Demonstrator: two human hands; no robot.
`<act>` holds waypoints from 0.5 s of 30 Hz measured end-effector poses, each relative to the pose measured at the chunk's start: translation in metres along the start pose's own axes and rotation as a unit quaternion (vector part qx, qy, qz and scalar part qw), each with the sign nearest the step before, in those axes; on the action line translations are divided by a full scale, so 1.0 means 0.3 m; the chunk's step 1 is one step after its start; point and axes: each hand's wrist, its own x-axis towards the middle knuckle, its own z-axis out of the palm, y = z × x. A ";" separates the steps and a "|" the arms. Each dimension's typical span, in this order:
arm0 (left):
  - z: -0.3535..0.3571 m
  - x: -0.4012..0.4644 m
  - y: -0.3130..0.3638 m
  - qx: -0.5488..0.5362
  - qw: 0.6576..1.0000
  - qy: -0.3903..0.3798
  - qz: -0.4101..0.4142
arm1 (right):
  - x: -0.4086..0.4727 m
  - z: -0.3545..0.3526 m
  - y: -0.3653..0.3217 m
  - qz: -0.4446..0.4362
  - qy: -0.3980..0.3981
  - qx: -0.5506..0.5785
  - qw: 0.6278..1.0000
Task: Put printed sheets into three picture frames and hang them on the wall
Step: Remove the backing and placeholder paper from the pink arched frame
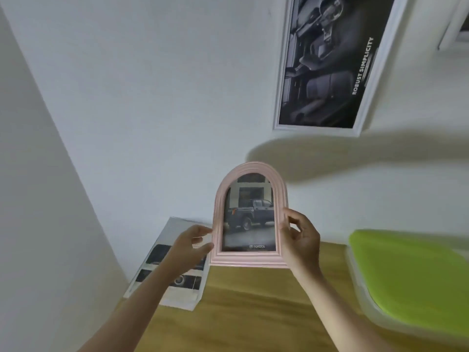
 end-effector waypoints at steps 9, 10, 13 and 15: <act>0.204 -0.133 0.196 -0.064 0.993 -0.085 0.053 | -0.351 -0.099 0.095 -0.040 -0.039 -0.106 0.993; 0.222 -0.137 0.217 -0.062 0.992 -0.099 0.054 | -0.373 -0.103 0.093 -0.051 -0.044 -0.119 0.991; 0.262 -0.135 0.261 -0.043 0.992 -0.111 0.048 | -0.412 -0.112 0.076 -0.061 -0.041 -0.137 0.988; 0.273 -0.134 0.281 -0.048 0.993 -0.107 0.033 | -0.423 -0.120 0.064 -0.067 -0.037 -0.137 0.988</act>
